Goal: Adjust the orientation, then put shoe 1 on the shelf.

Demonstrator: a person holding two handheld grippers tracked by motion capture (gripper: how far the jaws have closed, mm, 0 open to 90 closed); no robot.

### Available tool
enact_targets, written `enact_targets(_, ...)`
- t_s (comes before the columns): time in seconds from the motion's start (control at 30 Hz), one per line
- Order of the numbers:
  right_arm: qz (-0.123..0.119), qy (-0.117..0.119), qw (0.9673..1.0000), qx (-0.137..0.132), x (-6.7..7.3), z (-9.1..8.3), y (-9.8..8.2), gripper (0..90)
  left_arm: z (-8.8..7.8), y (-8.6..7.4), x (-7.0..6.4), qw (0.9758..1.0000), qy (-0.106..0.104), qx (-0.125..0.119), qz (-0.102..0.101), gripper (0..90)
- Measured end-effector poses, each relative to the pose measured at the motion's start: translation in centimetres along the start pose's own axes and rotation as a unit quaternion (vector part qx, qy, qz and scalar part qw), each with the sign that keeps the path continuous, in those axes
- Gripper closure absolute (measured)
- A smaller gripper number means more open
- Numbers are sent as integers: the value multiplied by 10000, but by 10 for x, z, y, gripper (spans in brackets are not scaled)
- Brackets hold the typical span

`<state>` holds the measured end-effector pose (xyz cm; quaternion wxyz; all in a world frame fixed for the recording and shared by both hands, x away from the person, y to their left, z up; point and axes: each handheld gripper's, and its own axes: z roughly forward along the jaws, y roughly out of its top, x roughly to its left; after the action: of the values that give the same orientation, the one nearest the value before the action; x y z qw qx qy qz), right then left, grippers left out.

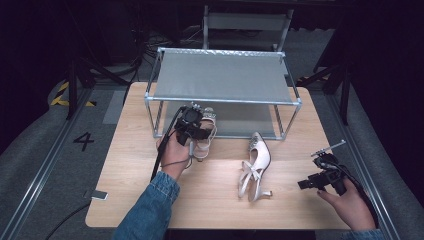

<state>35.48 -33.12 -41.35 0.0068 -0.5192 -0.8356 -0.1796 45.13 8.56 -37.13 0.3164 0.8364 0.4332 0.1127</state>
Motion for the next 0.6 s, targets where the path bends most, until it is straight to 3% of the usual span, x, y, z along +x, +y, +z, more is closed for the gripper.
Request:
enact_targets(0.23,-44,42,10000,12,1,5,10,431,-23,-8,-2,9999,-62,-2,146,445)
enact_targets(0.4,-47,144,9999,4,1,8,18,455,-34,-17,-5,9991,20,373,222,406)
enact_targets(0.5,-66,129,9999,10,1,10,22,466,-38,-23,-10,9977,203,566,317,406)
enact_targets(0.6,-113,70,9999,-31,1,10,26,494,-40,-29,-9,9967,42,743,314,431)
